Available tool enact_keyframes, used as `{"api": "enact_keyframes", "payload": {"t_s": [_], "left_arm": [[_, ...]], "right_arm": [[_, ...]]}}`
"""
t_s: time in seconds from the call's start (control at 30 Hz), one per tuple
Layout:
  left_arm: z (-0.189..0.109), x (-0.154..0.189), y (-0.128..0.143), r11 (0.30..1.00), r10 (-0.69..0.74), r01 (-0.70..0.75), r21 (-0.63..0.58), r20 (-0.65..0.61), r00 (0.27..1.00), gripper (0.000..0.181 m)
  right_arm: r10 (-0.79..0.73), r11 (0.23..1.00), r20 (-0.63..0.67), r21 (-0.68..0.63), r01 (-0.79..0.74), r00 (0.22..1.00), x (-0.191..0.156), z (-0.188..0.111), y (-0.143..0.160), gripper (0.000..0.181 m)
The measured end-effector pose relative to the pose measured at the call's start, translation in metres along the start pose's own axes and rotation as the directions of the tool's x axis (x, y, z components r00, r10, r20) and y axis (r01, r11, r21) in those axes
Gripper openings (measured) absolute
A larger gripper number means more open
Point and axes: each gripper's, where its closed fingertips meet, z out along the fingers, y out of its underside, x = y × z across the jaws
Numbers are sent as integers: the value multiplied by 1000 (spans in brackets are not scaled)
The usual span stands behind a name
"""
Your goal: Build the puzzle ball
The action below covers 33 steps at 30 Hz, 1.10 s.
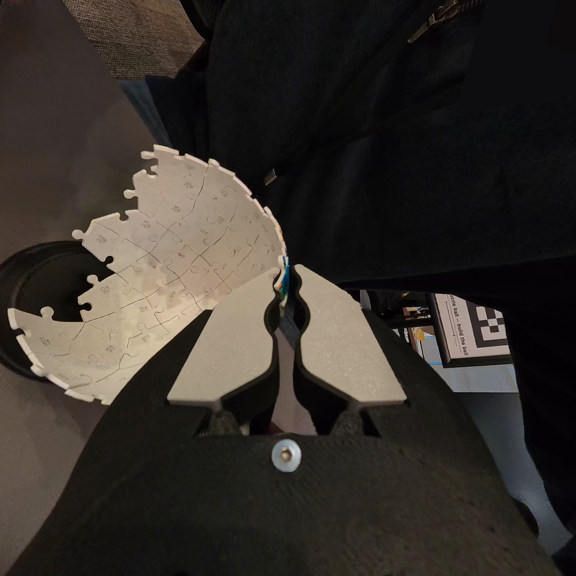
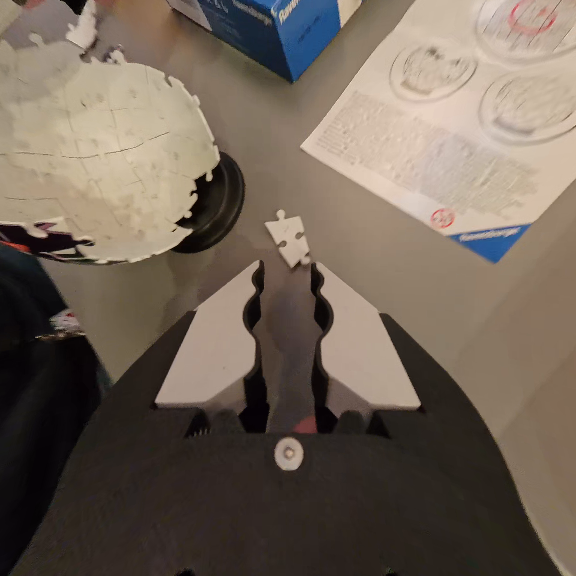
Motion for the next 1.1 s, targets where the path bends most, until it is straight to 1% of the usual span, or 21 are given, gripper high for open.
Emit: {"api": "enact_keyframes", "payload": {"t_s": [0.07, 0.1, 0.13, 0.17, 0.23, 0.3, 0.4, 0.53, 0.6, 0.67, 0.8, 0.83, 0.87, 0.9, 1.0, 1.03, 1.1], "left_arm": [[0, 0, 0, 1000, 0, 0, -3, 3, 1000, 2], [1, 0, 0, 1000, 1, -1, -3, 4, 1000, 2], [1, 0, 0, 1000, 1, -1, -3, 5, 1000, 2], [1, 0, 0, 1000, 3, -3, -5, 7, 1000, 2], [1, 1, 0, 1000, 5, -5, -4, 9, 1000, 2], [1, 1, 1, 1000, 6, -6, -3, 7, 1000, 2], [1, 0, 1, 1000, 5, -5, 4, 3, 1000, 2], [2, 0, 0, 1000, 13, -13, -3, 5, 1000, 2], [2, 0, 0, 1000, 16, -16, -5, 8, 1000, 2], [2, 0, 0, 1000, 16, -16, -5, 10, 1000, 2], [2, 0, 2, 1000, 12, -12, -5, 7, 1000, 2], [2, 1, 3, 1000, 12, -12, -6, 7, 1000, 2], [3, 1, 3, 1000, 13, -13, -7, 7, 1000, 2], [2, 1, 3, 1000, 14, -14, -4, 7, 1000, 2], [2, 1, 3, 1000, 14, -14, -6, 4, 1000, 2], [2, 0, 3, 1000, 15, -15, -5, 4, 1000, 2], [3, 0, 3, 1000, 17, -17, -7, 7, 1000, 2]], "right_arm": [[-101, 995, -46, 4, 101, 994, 7, 2, -8, 30], [-128, 992, -58, -18, 127, 990, 11, 7, -7, 30], [-135, 990, -53, -47, 132, 989, 13, 12, -5, 29], [-122, 992, -28, -48, 121, 992, 11, 16, -6, 22], [-75, 995, 45, -63, 77, 996, -2, 18, -3, 22], [-89, 994, 47, -66, 92, 995, -8, 18, 0, 22], [-84, 996, 58, -37, 86, 995, -10, 13, -3, 25], [-155, 987, 27, -48, 156, 988, -3, 18, -5, 38], [-177, 983, -18, -45, 176, 984, 1, 24, -8, 25], [-196, 980, -43, -50, 194, 980, 2, 26, -10, 22], [-162, 986, 3, -30, 162, 987, -7, 24, -12, 34], [-159, 987, 1, -21, 159, 987, -9, 23, -14, 41], [-162, 987, -6, -13, 162, 987, -11, 22, -15, 52], [-172, 985, -16, -17, 171, 985, -13, 24, -15, 57], [-239, 971, -44, -28, 238, 970, -15, 34, -12, 57], [-256, 967, -42, -26, 255, 966, -13, 36, -14, 52], [-260, 965, -40, -27, 259, 965, -7, 37, -18, 34]]}}
